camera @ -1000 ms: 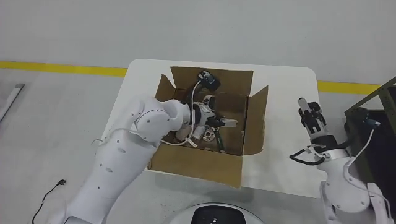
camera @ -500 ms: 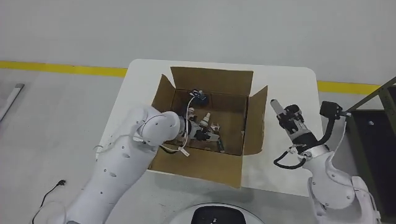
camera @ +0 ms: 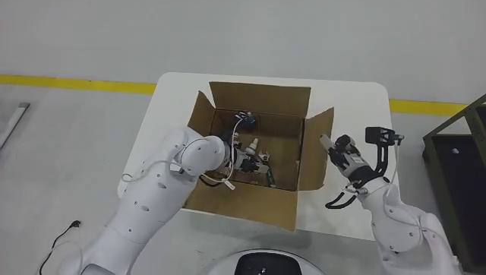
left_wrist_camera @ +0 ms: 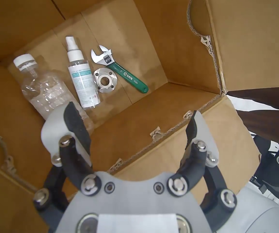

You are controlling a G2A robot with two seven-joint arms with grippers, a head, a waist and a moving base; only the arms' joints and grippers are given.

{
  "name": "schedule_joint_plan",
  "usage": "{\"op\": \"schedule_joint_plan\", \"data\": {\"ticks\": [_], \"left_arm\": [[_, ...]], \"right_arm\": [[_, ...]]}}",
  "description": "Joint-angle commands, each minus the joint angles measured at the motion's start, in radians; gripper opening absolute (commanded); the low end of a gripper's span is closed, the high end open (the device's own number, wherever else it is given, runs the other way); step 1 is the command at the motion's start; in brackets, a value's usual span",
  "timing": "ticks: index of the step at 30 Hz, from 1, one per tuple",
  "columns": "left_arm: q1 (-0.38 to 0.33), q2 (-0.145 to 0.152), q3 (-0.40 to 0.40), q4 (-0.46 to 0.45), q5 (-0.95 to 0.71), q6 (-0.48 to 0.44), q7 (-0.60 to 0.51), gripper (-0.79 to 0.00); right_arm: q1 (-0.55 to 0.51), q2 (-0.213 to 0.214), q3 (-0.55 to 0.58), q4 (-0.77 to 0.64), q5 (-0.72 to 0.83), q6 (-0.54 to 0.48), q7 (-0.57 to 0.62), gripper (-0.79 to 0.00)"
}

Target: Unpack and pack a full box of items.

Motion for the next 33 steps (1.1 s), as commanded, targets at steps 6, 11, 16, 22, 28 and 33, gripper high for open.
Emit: {"op": "schedule_joint_plan", "data": {"ticks": [6, 11, 16, 22, 28, 33], "left_arm": [[0.0, 0.0, 0.0, 0.0, 0.0, 0.0, 0.0, 0.0], [0.0, 0.0, 0.0, 0.0, 0.0, 0.0, 0.0, 0.0], [0.005, -0.001, 0.014, 0.062, 0.062, 0.044, 0.052, 0.0], [-0.051, -0.021, 0.092, 0.163, 0.175, 0.158, 0.028, 0.0], [-0.105, -0.053, 0.15, 0.255, 0.182, 0.23, 0.031, 0.0], [-0.13, -0.074, 0.186, 0.32, 0.195, 0.249, 0.069, 0.0]], "right_arm": [[-0.008, 0.001, 0.016, 0.018, 0.046, 0.002, -0.006, -0.785], [-0.016, 0.0, 0.021, 0.014, 0.082, 0.009, -0.036, -0.785], [-0.025, 0.001, 0.026, 0.004, 0.09, 0.011, -0.052, -0.785], [-0.043, 0.002, 0.027, -0.003, 0.096, 0.007, -0.064, -0.785], [-0.061, 0.003, 0.025, -0.015, 0.099, 0.003, -0.071, -0.785], [-0.07, 0.005, 0.03, -0.021, 0.097, -0.003, -0.072, -0.785]]}}
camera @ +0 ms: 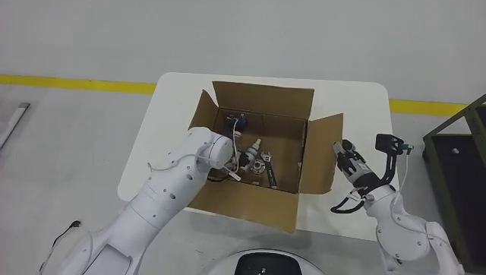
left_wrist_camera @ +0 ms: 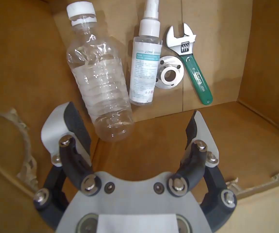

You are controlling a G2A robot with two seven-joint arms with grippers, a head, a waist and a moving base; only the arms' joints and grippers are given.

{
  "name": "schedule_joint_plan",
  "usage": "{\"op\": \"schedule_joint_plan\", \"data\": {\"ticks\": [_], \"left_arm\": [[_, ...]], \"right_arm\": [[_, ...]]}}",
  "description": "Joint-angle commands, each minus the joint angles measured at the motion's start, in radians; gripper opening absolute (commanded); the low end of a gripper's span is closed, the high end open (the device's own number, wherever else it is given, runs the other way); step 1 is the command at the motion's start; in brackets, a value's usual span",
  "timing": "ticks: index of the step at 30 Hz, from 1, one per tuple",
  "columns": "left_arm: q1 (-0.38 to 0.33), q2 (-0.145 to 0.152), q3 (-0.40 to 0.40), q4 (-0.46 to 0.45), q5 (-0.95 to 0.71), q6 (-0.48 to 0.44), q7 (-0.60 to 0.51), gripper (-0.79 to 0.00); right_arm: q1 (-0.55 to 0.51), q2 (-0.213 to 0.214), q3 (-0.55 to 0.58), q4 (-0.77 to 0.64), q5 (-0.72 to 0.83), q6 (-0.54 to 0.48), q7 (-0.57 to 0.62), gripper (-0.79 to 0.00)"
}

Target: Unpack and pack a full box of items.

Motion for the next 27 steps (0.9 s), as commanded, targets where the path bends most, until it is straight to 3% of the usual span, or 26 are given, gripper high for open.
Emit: {"op": "schedule_joint_plan", "data": {"ticks": [1, 13, 15, 21, 22, 23, 24, 26, 27], "left_arm": [[-0.009, -0.007, 0.015, 0.026, 0.016, 0.006, 0.018, 0.0], [-0.042, -0.043, 0.068, 0.131, 0.092, -0.012, 0.089, -0.009], [-0.043, -0.046, 0.078, 0.138, 0.113, -0.025, 0.098, -0.114], [-0.038, -0.057, 0.085, 0.158, 0.145, -0.019, 0.116, -0.277], [-0.037, -0.058, 0.086, 0.159, 0.149, -0.021, 0.118, -0.416], [-0.035, -0.059, 0.085, 0.161, 0.154, -0.019, 0.121, -0.505], [-0.033, -0.06, 0.084, 0.163, 0.157, -0.018, 0.122, -0.505], [-0.027, -0.062, 0.086, 0.164, 0.171, -0.016, 0.124, -0.403], [-0.024, -0.063, 0.085, 0.163, 0.172, -0.016, 0.124, -0.394]], "right_arm": [[-0.003, 0.001, 0.002, -0.002, -0.001, -0.003, 0.001, -0.785], [-0.022, 0.005, 0.001, -0.016, -0.004, -0.022, 0.002, -0.785], [-0.023, 0.005, 0.001, -0.016, -0.004, -0.023, 0.0, -0.785], [-0.024, 0.007, 0.001, -0.016, -0.002, -0.026, -0.001, -0.785], [-0.024, 0.007, 0.0, -0.015, -0.002, -0.026, -0.002, -0.785], [-0.025, 0.008, 0.0, -0.015, -0.002, -0.026, -0.002, -0.785], [-0.025, 0.008, 0.0, -0.014, -0.002, -0.025, -0.003, -0.785], [-0.026, 0.008, -0.001, -0.013, 0.0, -0.025, -0.006, -0.785], [-0.026, 0.008, -0.001, -0.011, 0.0, -0.025, -0.008, -0.785]]}}
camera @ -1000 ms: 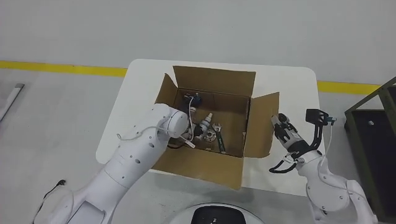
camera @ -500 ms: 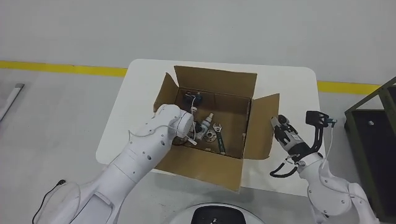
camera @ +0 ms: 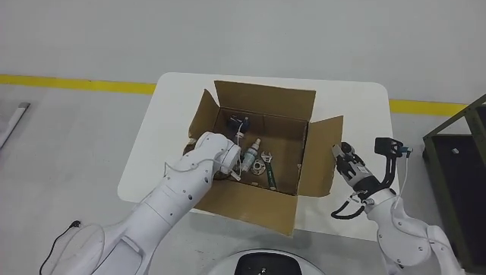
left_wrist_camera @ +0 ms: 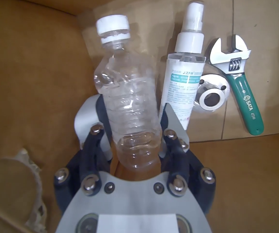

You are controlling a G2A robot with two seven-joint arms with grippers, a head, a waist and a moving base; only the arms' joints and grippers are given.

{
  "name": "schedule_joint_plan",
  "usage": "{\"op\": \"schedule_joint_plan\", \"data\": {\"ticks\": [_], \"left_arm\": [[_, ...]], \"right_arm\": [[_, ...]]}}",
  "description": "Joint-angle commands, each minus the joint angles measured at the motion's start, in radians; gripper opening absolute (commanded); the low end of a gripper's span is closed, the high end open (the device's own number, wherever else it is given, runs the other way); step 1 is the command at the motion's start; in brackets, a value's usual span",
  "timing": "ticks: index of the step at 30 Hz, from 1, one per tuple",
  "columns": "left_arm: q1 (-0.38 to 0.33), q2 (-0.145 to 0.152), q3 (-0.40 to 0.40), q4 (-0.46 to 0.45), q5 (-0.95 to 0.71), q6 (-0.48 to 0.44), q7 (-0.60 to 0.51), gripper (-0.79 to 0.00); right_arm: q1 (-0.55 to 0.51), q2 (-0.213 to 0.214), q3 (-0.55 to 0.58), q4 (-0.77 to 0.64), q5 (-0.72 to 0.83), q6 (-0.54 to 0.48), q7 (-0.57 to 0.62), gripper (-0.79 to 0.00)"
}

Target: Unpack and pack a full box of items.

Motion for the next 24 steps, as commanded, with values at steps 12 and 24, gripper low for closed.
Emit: {"op": "schedule_joint_plan", "data": {"ticks": [12, 24], "left_arm": [[0.012, -0.012, -0.026, 0.015, 0.007, -0.015, -0.007, 0.0], [-0.002, -0.034, -0.03, 0.088, 0.01, -0.036, 0.009, 0.0]], "right_arm": [[0.004, 0.003, -0.002, 0.008, -0.001, 0.004, -0.003, -0.785], [0.011, 0.006, -0.001, 0.019, 0.001, 0.005, -0.001, -0.785]]}}
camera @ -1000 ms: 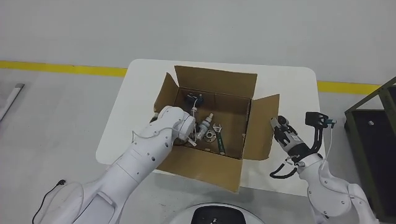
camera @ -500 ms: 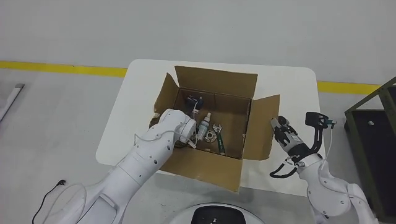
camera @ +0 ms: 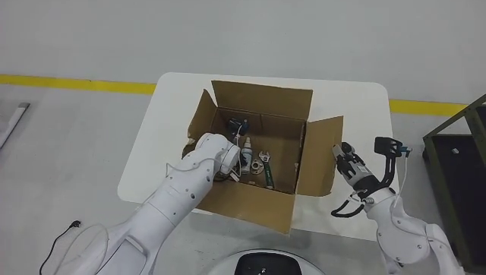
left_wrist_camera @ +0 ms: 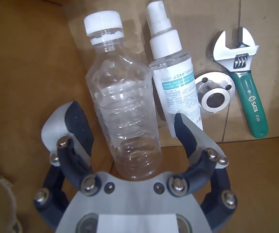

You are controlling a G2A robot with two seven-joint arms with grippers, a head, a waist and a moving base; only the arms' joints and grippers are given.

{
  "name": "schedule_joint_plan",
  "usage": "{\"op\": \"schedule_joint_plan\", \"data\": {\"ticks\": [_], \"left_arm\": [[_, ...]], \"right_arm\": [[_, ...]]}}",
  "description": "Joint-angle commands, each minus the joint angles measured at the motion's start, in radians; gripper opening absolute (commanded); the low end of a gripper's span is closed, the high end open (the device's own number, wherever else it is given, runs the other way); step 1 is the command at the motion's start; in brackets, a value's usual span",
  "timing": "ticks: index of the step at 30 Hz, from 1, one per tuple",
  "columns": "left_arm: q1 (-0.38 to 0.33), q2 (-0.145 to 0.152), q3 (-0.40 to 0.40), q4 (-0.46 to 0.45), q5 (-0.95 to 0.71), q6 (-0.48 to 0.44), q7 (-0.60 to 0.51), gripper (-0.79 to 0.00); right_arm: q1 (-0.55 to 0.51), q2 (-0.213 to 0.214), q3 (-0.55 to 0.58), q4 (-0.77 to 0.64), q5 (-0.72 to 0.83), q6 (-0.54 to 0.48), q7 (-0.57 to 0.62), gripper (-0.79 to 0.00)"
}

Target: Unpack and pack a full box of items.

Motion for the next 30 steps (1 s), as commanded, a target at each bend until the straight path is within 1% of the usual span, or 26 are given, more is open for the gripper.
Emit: {"op": "schedule_joint_plan", "data": {"ticks": [1, 3, 8, 18, 26, 28, 30], "left_arm": [[-0.004, -0.004, 0.001, 0.014, 0.002, -0.002, 0.003, 0.0], [-0.01, -0.009, 0.002, 0.023, 0.003, -0.003, 0.0, 0.0], [-0.024, -0.015, -0.006, 0.004, 0.006, -0.01, -0.028, 0.0], [-0.019, -0.013, -0.04, 0.0, 0.018, -0.026, -0.052, 0.0], [-0.014, -0.011, -0.047, -0.009, 0.062, -0.039, -0.09, 0.0], [-0.013, -0.011, -0.055, -0.018, 0.057, -0.039, -0.097, -0.028], [-0.013, -0.011, -0.062, -0.031, 0.057, -0.038, -0.109, -0.018]], "right_arm": [[0.001, 0.0, 0.0, 0.002, 0.001, 0.0, 0.001, -0.785], [0.003, 0.001, 0.0, 0.003, -0.001, 0.0, 0.002, -0.785], [0.006, 0.002, 0.003, 0.009, 0.001, 0.002, 0.003, -0.785], [0.013, 0.005, 0.006, 0.017, 0.002, 0.001, 0.007, -0.785], [0.014, 0.007, 0.006, 0.022, 0.001, 0.003, 0.005, -0.785], [0.014, 0.007, 0.006, 0.024, 0.0, 0.004, 0.002, -0.785], [0.013, 0.007, 0.005, 0.026, 0.003, 0.005, 0.001, -0.785]]}}
